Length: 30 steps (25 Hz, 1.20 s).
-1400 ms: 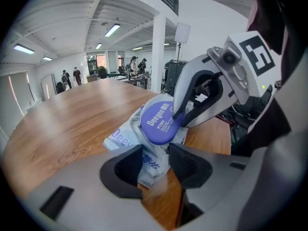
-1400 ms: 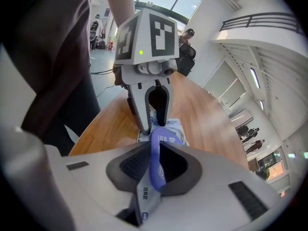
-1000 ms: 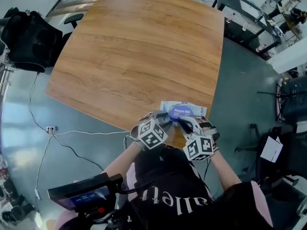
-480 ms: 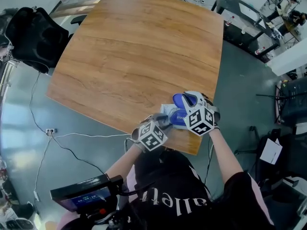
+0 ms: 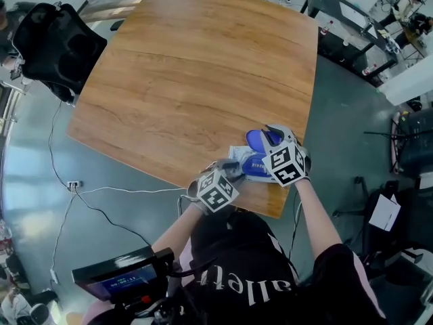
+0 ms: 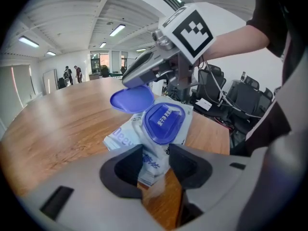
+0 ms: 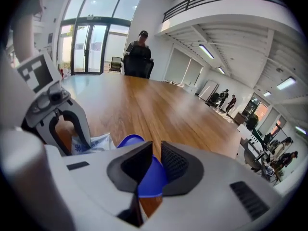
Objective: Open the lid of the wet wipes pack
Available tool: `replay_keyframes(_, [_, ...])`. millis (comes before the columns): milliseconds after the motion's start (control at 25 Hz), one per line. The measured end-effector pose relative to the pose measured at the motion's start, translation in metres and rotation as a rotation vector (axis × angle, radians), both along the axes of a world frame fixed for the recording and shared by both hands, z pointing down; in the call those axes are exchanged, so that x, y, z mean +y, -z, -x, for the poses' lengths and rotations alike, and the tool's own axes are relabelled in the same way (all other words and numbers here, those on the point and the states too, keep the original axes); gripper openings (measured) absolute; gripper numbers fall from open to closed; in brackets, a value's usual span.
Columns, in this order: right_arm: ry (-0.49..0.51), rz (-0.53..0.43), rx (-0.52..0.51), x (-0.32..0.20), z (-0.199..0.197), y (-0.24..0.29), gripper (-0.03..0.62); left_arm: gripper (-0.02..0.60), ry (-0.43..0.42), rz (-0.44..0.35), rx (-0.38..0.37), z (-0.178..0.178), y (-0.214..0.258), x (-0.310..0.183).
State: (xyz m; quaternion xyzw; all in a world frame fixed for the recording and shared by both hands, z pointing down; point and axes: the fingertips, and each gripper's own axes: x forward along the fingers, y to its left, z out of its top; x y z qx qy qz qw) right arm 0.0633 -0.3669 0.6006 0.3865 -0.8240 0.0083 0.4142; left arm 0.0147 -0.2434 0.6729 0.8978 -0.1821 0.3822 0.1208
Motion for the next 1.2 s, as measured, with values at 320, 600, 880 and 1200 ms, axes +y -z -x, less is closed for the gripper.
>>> replay_keyframes(320, [-0.149,-0.022,-0.195,0.050,-0.009,0.036,0.038,0.173,0.020,0.006,0.012,0.007,0.003,-0.005])
replay_keyframes(600, [-0.233,0.028,-0.330,0.109,-0.017,0.034,0.038,0.173,0.104,-0.033,0.067,0.006,0.023,0.000])
replay_keyframes(880, [-0.210,0.042,-0.389,0.166,-0.025,0.035,0.038,0.061,0.258,-0.085,0.210,-0.009,0.082,0.035])
replay_keyframes(1200, [-0.152,0.046,-0.478,0.201,-0.013,0.040,0.038,0.003,0.467,-0.038,0.373,-0.011,0.127,0.081])
